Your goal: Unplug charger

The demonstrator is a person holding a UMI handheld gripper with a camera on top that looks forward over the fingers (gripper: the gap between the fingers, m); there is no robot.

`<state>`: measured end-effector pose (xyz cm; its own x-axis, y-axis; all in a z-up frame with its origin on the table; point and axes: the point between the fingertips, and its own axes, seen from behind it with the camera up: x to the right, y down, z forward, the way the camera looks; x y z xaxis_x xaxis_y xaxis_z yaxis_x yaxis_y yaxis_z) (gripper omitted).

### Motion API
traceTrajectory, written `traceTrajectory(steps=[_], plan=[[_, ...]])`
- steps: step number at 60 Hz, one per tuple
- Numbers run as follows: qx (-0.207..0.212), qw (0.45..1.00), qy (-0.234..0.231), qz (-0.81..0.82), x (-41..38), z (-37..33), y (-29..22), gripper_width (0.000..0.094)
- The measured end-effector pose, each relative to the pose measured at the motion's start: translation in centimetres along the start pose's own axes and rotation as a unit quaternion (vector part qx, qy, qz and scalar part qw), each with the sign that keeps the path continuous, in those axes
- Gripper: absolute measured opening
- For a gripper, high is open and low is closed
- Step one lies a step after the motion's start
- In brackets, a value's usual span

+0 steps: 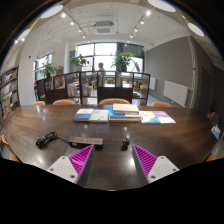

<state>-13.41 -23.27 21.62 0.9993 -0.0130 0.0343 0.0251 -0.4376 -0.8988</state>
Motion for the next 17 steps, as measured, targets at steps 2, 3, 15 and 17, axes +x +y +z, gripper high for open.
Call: traceTrajectory(steps=[2, 3, 15, 17], plan=[[-0.004, 1.000, 0.000, -0.003, -0.2, -0.5, 0.5, 0.0734], [-0.006, 1.000, 0.001, -0.005, -0.3, -0.7, 0.8, 0.0738], [-0.016, 1.000, -0.003, -0.010, -1.4, -2.4, 2.1, 0.0737], [-0.016, 1.000, -0.003, -0.010, -1.5, -2.6, 2.2, 0.0737]])
